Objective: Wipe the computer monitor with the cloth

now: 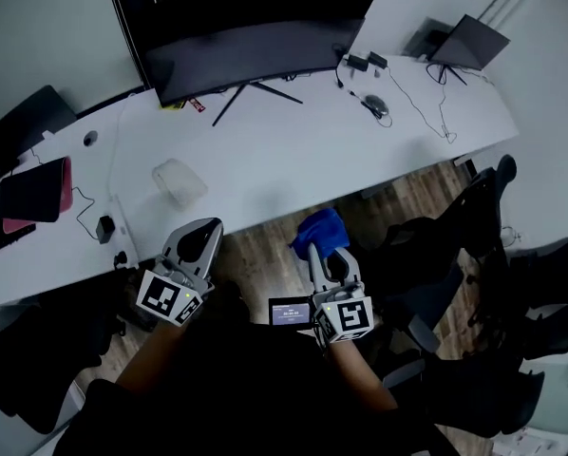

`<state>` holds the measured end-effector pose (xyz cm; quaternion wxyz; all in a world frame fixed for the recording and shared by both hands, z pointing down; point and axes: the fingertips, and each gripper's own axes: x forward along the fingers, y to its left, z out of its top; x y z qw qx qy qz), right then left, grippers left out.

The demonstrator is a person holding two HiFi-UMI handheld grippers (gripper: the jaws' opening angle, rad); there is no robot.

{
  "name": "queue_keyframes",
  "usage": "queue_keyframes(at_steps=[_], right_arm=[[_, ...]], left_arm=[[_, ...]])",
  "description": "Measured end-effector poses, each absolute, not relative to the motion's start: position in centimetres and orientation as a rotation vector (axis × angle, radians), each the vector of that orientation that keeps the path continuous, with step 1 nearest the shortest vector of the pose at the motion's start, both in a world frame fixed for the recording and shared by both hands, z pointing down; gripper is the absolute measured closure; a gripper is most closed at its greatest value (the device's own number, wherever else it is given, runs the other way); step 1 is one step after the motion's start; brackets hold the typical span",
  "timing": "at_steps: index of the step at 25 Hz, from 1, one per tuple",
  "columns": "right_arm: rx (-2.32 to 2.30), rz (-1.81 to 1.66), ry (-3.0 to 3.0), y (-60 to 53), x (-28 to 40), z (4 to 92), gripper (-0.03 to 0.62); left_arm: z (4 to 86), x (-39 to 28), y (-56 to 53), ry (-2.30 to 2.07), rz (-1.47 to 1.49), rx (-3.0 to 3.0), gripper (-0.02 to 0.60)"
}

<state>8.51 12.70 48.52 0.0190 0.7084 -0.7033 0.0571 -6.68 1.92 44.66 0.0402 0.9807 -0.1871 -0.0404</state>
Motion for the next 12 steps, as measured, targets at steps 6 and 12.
queue_keyframes(at_steps=[6, 12], right_arm=[[2.094, 0.165, -2.229, 4.9, 9.8, 47.7, 0.525], [1.902, 0.077, -2.435, -3.7, 11.8, 45.0, 0.525]], left_arm=[[45.1, -5.3, -5.8, -0.651, -0.131, 2.895, 0.586], [44.5, -3.9, -11.7, -0.82, -0.153, 2.845, 0.586]])
